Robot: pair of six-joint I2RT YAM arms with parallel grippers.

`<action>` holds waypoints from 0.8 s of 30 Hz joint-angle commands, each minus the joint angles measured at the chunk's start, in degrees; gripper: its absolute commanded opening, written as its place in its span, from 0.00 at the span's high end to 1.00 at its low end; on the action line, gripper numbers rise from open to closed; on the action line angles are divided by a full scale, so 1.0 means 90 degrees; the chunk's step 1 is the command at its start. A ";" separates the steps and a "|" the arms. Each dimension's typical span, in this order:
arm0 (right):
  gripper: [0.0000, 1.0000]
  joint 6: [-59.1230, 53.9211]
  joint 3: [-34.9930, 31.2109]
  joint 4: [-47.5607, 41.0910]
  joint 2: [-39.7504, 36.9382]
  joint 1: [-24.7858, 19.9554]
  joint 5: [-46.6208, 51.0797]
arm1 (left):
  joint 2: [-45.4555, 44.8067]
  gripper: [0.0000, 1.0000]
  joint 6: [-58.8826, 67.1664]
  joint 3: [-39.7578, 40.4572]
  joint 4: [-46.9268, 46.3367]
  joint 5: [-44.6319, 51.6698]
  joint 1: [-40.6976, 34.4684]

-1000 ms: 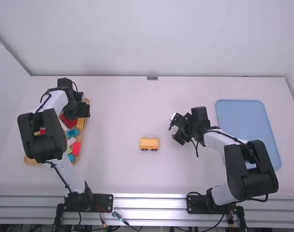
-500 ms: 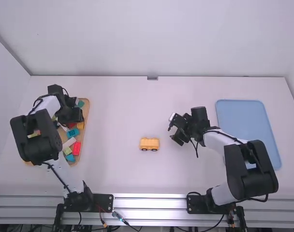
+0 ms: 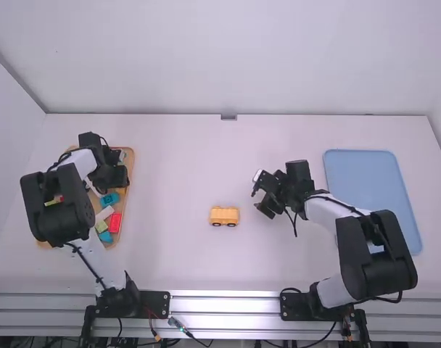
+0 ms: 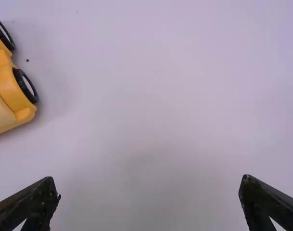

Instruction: Assemble lego blocks to make yellow taxi

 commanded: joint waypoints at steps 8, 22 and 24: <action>0.01 -0.0012 -0.0032 -0.0010 -0.0121 0.0005 -0.0051 | -0.0002 0.64 0.0044 -0.0063 0.0180 0.0034 0.0029; 0.01 -0.0012 -0.0029 -0.0010 -0.0121 0.0005 -0.0066 | -0.0002 0.69 0.0002 -0.0177 0.0352 -0.0287 0.0032; 0.01 -0.0012 -0.0029 -0.0010 -0.0121 0.0005 -0.0066 | -0.0002 0.71 0.0000 -0.0287 0.0491 -0.0282 0.0029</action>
